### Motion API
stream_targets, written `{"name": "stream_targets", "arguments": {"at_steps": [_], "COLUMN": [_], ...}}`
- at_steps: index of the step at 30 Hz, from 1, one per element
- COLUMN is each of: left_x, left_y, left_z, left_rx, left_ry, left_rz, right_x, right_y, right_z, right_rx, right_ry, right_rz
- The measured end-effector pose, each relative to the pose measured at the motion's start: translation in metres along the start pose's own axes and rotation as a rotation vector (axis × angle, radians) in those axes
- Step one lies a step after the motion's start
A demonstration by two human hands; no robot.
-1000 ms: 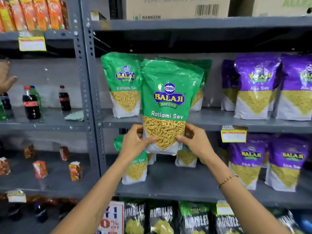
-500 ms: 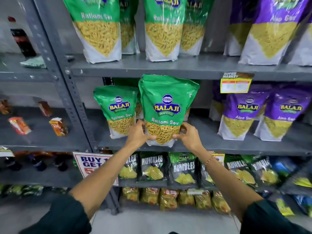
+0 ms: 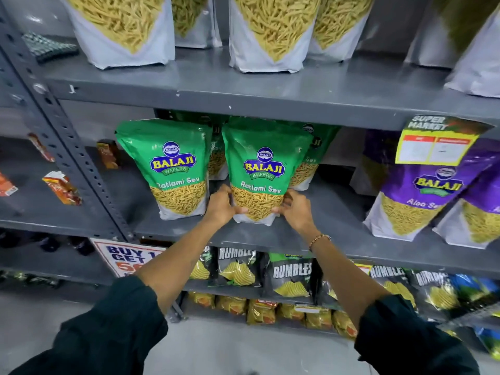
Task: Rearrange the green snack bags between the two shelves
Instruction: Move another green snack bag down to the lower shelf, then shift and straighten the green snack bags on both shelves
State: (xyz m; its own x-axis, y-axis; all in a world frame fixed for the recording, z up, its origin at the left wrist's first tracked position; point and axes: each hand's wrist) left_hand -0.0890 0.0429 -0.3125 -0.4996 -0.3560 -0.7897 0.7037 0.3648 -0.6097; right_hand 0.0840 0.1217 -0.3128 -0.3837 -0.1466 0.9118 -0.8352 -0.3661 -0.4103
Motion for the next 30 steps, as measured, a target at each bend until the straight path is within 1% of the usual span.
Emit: {"name": "stream_targets", "arguments": {"at_steps": [7,10,12,15,18,21,23,25,27,29,30], "left_x": [0.001,-0.005,-0.013,-0.034,-0.07,-0.118,-0.149,-0.177,-0.201,-0.219,-0.225], "left_y": [-0.001,-0.003,-0.007,-0.02,-0.047,-0.088,-0.118,-0.146,-0.169,-0.185,-0.191], "left_z": [-0.002,0.008,0.019,0.04,0.064,0.085,0.094,0.097,0.093,0.083,0.076], "left_rx": [-0.003,0.017,0.016,0.009,0.07,0.033,0.01,0.0,-0.048,-0.157,-0.213], "left_ry": [0.012,0.005,0.012,0.091,0.274,0.455,0.544,0.593,0.618,0.648,0.641], "left_rz": [-0.003,-0.105,-0.204,-0.296,-0.318,-0.201,-0.095,0.027,0.123,0.188,0.216], "right_x": [0.001,0.008,0.016,0.036,0.075,0.125,0.165,0.201,0.231,0.254,0.262], "right_y": [-0.002,-0.002,-0.004,-0.013,-0.03,-0.057,-0.079,-0.1,-0.121,-0.137,-0.142], "right_z": [-0.002,0.004,0.012,0.029,0.053,0.073,0.087,0.094,0.092,0.084,0.076], "right_rx": [0.026,0.044,0.012,-0.032,-0.034,-0.123,-0.167,-0.199,-0.292,-0.358,-0.359], "right_ry": [0.005,0.014,0.009,0.008,-0.011,-0.141,-0.254,-0.344,-0.427,-0.491,-0.498], "right_rz": [0.022,0.099,0.217,0.399,0.425,0.446,0.362,0.283,0.273,0.23,0.206]}}
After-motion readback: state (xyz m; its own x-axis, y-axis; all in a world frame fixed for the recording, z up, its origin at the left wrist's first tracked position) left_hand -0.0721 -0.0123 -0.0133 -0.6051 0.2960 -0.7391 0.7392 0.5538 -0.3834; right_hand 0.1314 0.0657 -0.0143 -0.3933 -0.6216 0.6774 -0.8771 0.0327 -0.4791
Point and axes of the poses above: each hand's wrist, its own z-axis away from the middle knuckle, its own y-axis out of the palm, x = y × z, and after that the axes turned 2 degrees about z, right-handed
